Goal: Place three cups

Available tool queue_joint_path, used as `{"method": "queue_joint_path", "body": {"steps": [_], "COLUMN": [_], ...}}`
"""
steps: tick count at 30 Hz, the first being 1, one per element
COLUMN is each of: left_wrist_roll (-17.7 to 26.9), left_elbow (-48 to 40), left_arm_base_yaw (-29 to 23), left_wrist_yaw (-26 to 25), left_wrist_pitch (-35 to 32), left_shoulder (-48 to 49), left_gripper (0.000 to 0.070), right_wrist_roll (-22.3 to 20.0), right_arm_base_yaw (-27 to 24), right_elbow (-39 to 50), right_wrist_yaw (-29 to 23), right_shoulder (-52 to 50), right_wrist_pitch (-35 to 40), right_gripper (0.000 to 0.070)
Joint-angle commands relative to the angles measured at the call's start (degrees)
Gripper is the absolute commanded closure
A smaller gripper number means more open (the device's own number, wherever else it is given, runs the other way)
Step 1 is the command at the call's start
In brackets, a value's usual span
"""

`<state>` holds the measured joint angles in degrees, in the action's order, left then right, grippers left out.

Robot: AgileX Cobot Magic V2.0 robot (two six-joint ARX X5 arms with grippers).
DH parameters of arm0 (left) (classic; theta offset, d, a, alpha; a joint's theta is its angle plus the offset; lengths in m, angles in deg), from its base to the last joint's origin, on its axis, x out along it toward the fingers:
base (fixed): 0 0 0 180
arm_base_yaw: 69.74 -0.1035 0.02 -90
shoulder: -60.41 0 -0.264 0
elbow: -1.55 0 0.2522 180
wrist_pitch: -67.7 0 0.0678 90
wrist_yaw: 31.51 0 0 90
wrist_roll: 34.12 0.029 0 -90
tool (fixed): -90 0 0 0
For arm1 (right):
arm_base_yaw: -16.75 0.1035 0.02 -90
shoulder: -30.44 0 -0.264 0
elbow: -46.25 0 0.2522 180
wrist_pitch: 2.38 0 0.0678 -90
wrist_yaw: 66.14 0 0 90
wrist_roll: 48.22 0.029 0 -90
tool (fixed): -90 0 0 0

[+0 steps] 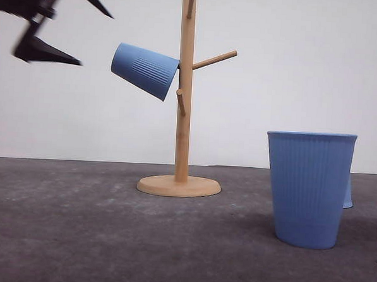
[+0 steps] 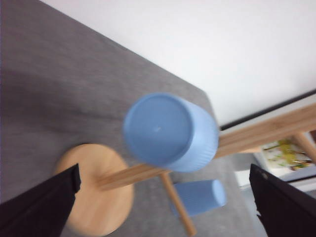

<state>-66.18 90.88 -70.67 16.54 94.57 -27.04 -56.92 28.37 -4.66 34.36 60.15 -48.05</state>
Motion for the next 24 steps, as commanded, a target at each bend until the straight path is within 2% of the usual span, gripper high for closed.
{"method": "queue_joint_path", "body": {"steps": [1, 3, 5, 6, 7, 9, 14, 17, 21, 24], "left_wrist_roll": [9.97, 17.47, 23.95, 26.45, 27.49, 28.17, 28.09, 28.02, 27.96, 27.50], "left_elbow": [0.90, 0.90, 0.87, 0.85, 0.78, 0.27, -4.60, -10.74, -20.16, -25.64], "left_arm_base_yaw": [-1.04, -2.36, -2.74, -2.75, -2.75, -2.73, -1.17, 0.46, 1.77, 1.75], "left_wrist_yaw": [0.21, 3.49, 8.67, 11.30, 12.16, 12.35, 12.85, 16.77, 22.14, 22.97], "left_wrist_pitch": [5.53, 13.52, 20.50, 23.48, 25.04, 26.58, 25.31, 23.42, 20.09, 18.08], "left_shoulder": [0.76, 2.62, 4.55, 5.55, 6.53, 8.95, 16.92, 22.64, 29.69, 33.52], "left_gripper": [0.0028, 0.0046, 0.0131, 0.0195, 0.0229, 0.0270, 0.0270, 0.0270, 0.0270, 0.0270], "right_wrist_roll": [0.78, 0.78, 0.81, 0.82, 0.82, 0.85, 0.87, 1.18, 4.02, 7.24], "right_arm_base_yaw": [0.26, 0.26, 0.26, 0.26, 0.26, 0.26, 0.26, 0.26, 0.26, 0.24], "right_elbow": [-0.90, -0.90, -0.90, -0.90, -0.90, -0.90, -0.90, -0.90, -0.90, -0.90], "right_wrist_yaw": [-0.02, -0.02, -0.02, -0.02, -0.02, -0.02, -0.04, -0.05, -0.09, -0.13], "right_shoulder": [0.13, 0.13, 0.13, 0.13, 0.13, 0.13, 0.14, 0.16, 0.17, 1.02], "right_wrist_pitch": [0.63, 0.63, 0.61, 0.61, 0.61, 0.61, 0.61, 0.61, 0.52, 0.50], "right_gripper": [0.0256, 0.0256, 0.0256, 0.0256, 0.0256, 0.0256, 0.0256, 0.0256, 0.0255, 0.0255]}}
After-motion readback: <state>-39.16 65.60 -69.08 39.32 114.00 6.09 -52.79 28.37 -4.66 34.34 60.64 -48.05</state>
